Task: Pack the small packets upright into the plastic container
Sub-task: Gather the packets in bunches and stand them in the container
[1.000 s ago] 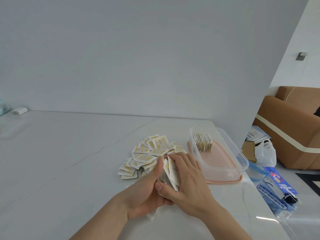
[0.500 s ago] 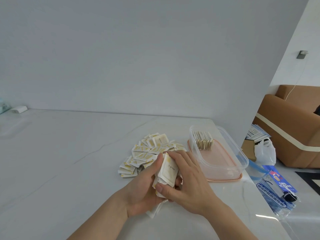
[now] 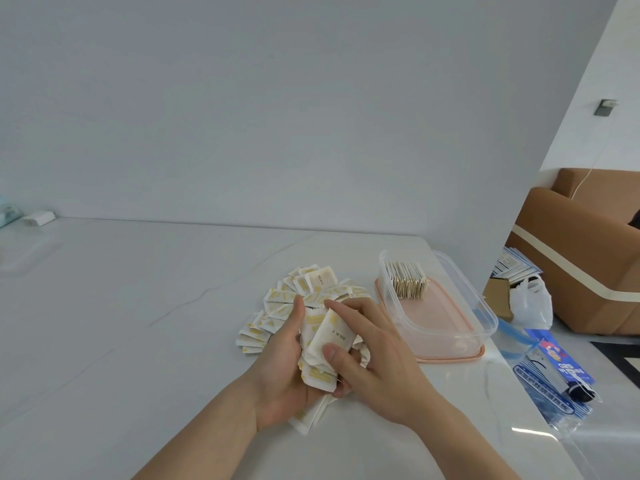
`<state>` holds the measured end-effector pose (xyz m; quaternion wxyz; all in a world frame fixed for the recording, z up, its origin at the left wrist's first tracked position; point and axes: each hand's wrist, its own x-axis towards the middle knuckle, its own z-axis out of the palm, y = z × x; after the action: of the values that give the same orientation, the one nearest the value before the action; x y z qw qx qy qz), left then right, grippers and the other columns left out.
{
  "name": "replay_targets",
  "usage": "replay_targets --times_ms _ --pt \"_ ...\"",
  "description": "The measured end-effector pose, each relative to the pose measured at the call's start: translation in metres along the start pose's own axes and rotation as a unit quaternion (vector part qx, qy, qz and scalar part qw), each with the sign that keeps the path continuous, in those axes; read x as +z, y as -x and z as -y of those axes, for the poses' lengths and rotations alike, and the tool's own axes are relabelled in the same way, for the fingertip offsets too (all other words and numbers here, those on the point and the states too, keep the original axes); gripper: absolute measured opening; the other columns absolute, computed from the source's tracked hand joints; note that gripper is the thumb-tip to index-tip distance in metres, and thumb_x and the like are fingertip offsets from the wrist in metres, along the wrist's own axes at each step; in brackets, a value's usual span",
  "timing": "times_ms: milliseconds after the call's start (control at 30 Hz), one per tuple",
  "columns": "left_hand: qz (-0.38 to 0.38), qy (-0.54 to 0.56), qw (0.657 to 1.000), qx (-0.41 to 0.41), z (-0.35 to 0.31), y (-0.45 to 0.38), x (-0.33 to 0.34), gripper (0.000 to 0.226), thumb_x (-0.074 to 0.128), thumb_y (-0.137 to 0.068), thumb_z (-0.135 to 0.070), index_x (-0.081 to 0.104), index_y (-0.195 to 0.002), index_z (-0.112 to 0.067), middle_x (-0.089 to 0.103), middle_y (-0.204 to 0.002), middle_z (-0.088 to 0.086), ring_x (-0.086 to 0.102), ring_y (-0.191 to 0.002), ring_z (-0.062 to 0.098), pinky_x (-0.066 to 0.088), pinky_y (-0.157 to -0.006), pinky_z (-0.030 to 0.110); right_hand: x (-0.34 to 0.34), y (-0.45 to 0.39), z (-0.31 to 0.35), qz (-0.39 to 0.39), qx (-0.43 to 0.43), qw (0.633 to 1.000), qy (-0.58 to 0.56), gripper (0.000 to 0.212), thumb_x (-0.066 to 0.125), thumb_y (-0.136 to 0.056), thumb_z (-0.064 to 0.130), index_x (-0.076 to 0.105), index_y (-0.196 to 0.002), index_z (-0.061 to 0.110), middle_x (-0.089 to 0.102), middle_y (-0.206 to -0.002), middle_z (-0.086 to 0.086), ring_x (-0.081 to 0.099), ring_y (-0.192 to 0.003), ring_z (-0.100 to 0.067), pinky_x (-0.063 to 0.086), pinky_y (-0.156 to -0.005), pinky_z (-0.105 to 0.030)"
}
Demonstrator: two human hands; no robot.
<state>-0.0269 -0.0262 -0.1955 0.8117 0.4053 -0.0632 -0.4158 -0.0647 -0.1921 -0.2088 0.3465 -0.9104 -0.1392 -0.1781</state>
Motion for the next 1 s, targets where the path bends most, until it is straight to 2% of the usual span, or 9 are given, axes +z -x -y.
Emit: replay_targets --times_ms 167,267,367,433,500,633,767,867,1000 --pt "-0.021 -0.032 0.999 0.000 0.0015 -0.0011 -0.0014 0.056 0.046 -0.101 -0.055 0.068 -0.134 -0.016 0.064 -0.112 0.010 0.066 -0.092 0.021 0.054 -0.083 0.037 0.0038 0.0017 0.0013 0.032 -0.019 0.999 0.027 0.063 0.055 -0.092 0.042 0.043 -0.153 0.035 0.042 -0.139 0.023 0.036 -0.134 -0.004 0.031 -0.109 -0.019" --pt "-0.011 -0.053 0.999 -0.002 0.0021 0.0003 0.0003 0.062 0.043 -0.101 -0.060 0.067 -0.133 -0.014 0.060 -0.104 0.009 0.060 -0.088 0.019 0.051 -0.082 0.035 0.0031 0.0017 0.0019 0.044 -0.022 0.998 0.040 0.074 0.055 -0.087 0.041 0.037 -0.157 0.028 0.042 -0.143 0.023 0.034 -0.138 -0.006 0.028 -0.114 -0.022" --pt "0.002 -0.061 0.998 -0.002 0.0011 -0.0003 -0.0027 0.070 0.045 -0.098 -0.067 0.064 -0.133 -0.009 0.056 -0.093 0.008 0.056 -0.081 0.020 0.048 -0.076 0.032 0.0020 0.0017 0.0055 0.051 -0.022 0.996 0.064 0.094 0.063 -0.076 0.057 0.031 -0.159 0.025 0.042 -0.142 0.024 0.033 -0.137 -0.003 0.028 -0.115 -0.025" --pt "0.017 -0.056 0.998 -0.002 0.0002 -0.0010 -0.0062 0.079 0.043 -0.096 -0.074 0.063 -0.136 -0.009 0.061 -0.109 0.016 0.060 -0.096 0.031 0.048 -0.090 0.038 0.0042 0.0010 0.0052 0.044 -0.027 0.995 0.087 0.102 0.069 -0.072 0.067 0.034 -0.158 0.026 0.044 -0.139 0.025 0.035 -0.134 -0.002 0.032 -0.114 -0.029" --pt "0.018 -0.050 0.999 -0.005 -0.0003 0.0005 -0.0062 0.082 0.033 -0.097 -0.076 0.064 -0.138 -0.011 0.061 -0.134 0.024 0.057 -0.122 0.042 0.041 -0.112 0.046 0.0069 0.0000 0.0027 0.018 -0.031 0.994 0.099 0.095 0.069 -0.074 0.073 0.041 -0.154 0.028 0.047 -0.138 0.026 0.038 -0.131 -0.003 0.037 -0.111 -0.035" --pt "0.001 -0.041 0.999 0.022 0.0025 -0.0017 -0.0028 0.064 0.033 -0.104 -0.056 0.068 -0.134 -0.010 0.065 -0.131 0.020 0.064 -0.117 0.034 0.051 -0.104 0.042 0.0041 -0.0012 -0.0019 -0.019 -0.019 0.995 0.095 0.086 0.067 -0.075 0.080 0.050 -0.145 0.033 0.054 -0.130 0.027 0.045 -0.125 -0.003 0.042 -0.104 -0.036" --pt "0.018 -0.057 0.998 0.029 0.0003 -0.0008 -0.0025 0.053 0.038 -0.108 -0.040 0.056 -0.144 -0.005 0.048 -0.142 0.035 0.050 -0.120 0.042 0.042 -0.111 0.051 0.0035 -0.0008 -0.0025 -0.019 -0.012 0.998 0.058 0.086 0.069 -0.073 0.080 0.048 -0.145 0.038 0.057 -0.125 0.029 0.046 -0.123 -0.002 0.047 -0.099 -0.036" --pt "0.024 -0.049 0.998 0.021 -0.0019 -0.0003 -0.0039 0.049 0.038 -0.107 -0.031 0.055 -0.144 -0.004 0.054 -0.137 0.026 0.058 -0.106 0.037 0.046 -0.103 0.047 0.0033 -0.0008 -0.0026 -0.030 -0.008 0.999 0.026 0.084 0.071 -0.073 0.079 0.049 -0.144 0.040 0.055 -0.123 0.033 0.048 -0.122 -0.004 0.052 -0.096 -0.036" --pt "0.029 -0.042 0.998 0.025 -0.0006 -0.0005 -0.0070 0.052 0.043 -0.096 -0.026 0.058 -0.133 0.007 0.057 -0.122 0.022 0.062 -0.103 0.037 0.050 -0.098 0.044 0.0033 -0.0007 -0.0028 -0.030 0.003 0.999 0.022 0.087 0.070 -0.070 0.082 0.051 -0.143 0.038 0.055 -0.120 0.032 0.046 -0.120 -0.004 0.052 -0.093 -0.033"
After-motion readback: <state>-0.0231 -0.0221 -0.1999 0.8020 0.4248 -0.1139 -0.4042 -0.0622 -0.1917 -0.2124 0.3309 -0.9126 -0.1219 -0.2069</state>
